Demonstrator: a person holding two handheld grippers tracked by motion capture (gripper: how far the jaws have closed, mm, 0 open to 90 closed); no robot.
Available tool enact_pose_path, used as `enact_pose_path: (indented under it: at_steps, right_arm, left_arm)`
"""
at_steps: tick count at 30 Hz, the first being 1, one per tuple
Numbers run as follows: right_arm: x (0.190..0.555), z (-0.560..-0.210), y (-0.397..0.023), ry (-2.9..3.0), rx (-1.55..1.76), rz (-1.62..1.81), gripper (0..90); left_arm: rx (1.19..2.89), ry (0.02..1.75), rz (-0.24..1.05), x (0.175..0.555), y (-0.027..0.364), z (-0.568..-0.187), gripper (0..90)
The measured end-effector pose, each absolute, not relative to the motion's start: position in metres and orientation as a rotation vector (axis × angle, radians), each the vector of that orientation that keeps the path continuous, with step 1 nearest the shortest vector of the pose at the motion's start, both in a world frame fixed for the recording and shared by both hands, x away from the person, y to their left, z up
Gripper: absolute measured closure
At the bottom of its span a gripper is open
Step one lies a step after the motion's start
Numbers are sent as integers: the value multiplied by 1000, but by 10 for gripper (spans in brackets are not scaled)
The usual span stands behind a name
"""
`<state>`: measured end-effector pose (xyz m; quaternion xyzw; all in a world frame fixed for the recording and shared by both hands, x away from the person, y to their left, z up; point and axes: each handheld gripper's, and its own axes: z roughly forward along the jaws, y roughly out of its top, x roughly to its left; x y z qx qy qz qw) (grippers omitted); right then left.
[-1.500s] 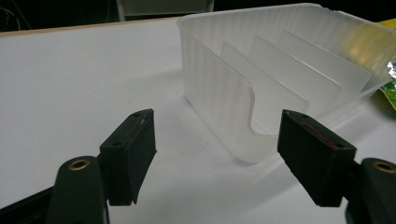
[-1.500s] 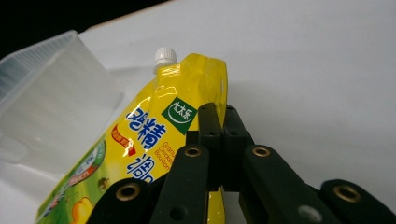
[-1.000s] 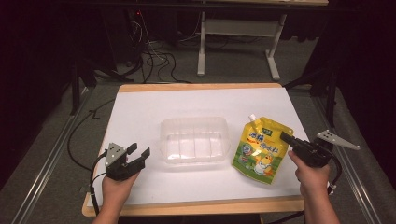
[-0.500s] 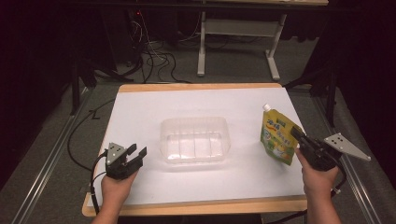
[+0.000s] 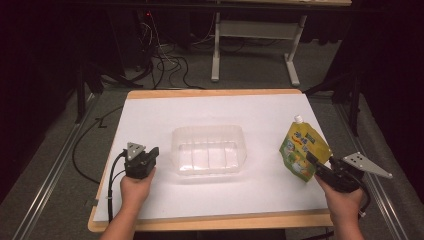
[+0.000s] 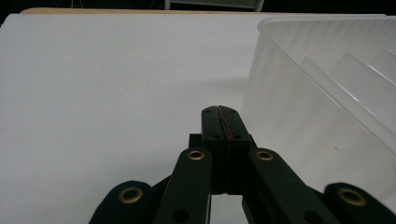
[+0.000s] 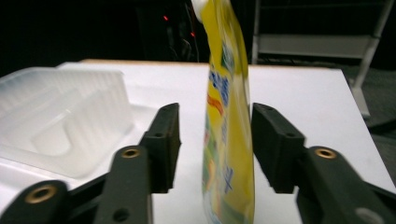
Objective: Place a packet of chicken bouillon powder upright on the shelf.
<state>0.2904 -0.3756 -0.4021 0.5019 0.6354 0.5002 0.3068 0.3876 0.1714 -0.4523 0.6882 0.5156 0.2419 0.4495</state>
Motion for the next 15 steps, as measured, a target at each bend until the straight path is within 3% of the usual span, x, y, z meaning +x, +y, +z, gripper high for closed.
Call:
enact_pose_path:
  at_steps: [6, 9, 15]
  right_arm:
    - [295, -410, -379, 1656, 1390, 1322, 509]
    - [299, -416, -379, 1674, 1408, 1322, 606]
    - [300, -418, -381, 1670, 1432, 1289, 690]
  left_arm:
    - [1780, 1273, 621, 405, 158, -458, 900]
    - [1801, 1287, 590, 411, 153, -464, 900]
    - [1839, 1255, 568, 411, 142, -466, 900]
